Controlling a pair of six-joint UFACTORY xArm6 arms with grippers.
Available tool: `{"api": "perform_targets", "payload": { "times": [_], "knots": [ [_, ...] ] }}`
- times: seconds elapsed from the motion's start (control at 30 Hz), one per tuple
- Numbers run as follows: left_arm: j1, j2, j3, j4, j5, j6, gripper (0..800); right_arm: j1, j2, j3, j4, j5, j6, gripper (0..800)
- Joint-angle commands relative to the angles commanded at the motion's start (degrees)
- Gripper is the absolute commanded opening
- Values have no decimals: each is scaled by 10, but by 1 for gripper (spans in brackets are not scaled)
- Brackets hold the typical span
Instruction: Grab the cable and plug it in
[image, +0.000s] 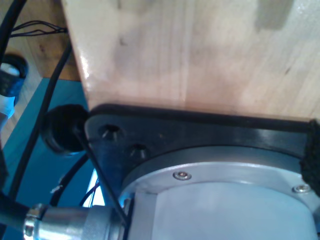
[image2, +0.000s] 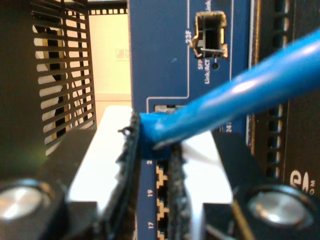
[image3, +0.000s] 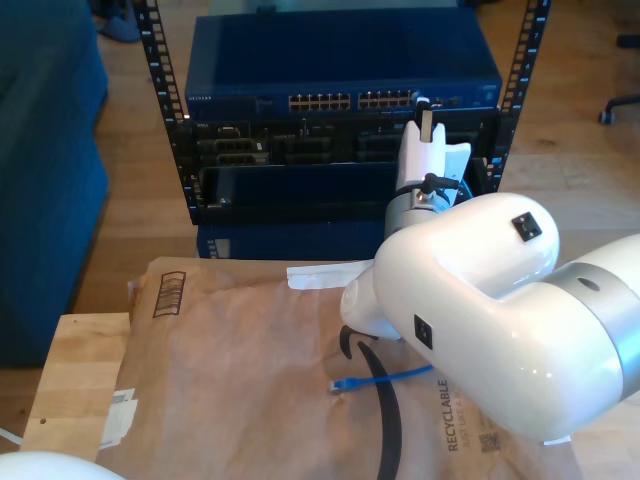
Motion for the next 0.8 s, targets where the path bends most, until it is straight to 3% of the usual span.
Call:
{"api": "perform_targets", "payload": {
  "times": [0.8],
  "knots": [
    [1, 0, 0, 0, 0, 0, 800, -3, 5, -2, -1, 0, 5, 0]
  ]
}}
